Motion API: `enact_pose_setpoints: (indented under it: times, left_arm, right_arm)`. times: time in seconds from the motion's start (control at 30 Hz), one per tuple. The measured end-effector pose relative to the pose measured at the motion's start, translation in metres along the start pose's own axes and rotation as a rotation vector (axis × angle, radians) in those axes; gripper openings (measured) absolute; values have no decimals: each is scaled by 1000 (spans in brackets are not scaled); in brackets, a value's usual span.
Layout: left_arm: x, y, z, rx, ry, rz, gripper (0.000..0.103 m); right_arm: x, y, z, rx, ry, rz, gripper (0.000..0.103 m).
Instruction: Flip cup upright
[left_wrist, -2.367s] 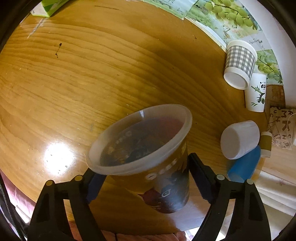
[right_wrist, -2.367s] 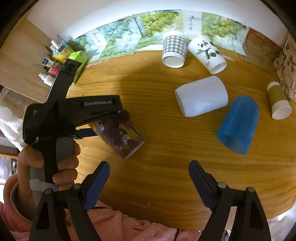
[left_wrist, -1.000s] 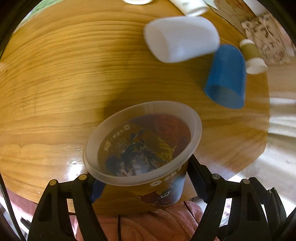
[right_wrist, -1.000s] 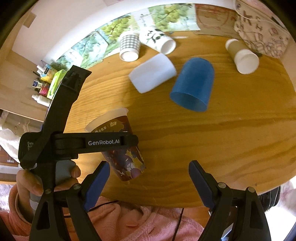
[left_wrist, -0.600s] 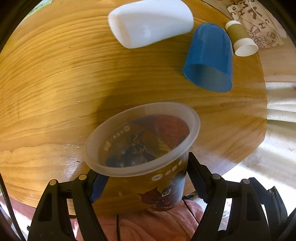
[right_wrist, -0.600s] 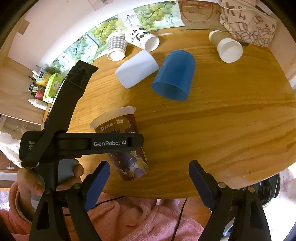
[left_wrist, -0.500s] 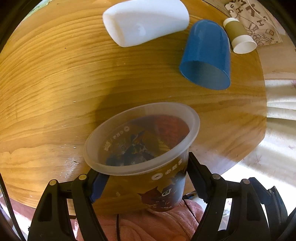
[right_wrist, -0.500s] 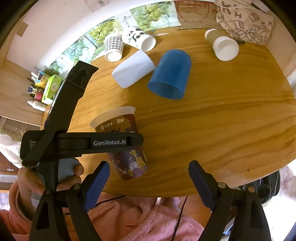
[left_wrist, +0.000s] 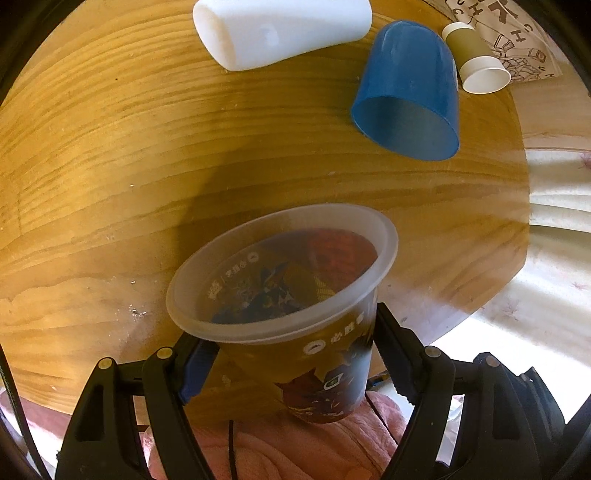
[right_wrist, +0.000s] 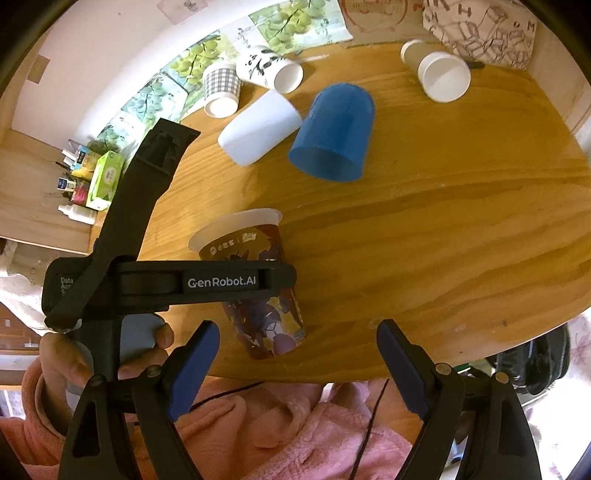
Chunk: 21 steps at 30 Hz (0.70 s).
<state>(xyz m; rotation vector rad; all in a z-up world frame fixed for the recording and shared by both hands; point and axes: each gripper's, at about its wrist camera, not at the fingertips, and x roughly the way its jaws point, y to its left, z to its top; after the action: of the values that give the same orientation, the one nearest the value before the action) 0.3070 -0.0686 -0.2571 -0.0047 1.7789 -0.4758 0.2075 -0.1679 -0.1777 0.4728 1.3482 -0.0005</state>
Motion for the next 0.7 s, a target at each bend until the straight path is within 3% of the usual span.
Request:
enact_pose_setpoints:
  times: [0.4, 0.7]
  left_arm:
    - [-9, 14, -2, -2, -9, -56, 84]
    - [-27, 27, -2, -11, -27, -128, 84]
  right_arm:
    - [25, 4, 6, -14, 27, 17, 88]
    - [38, 4, 12, 6, 58, 81, 88]
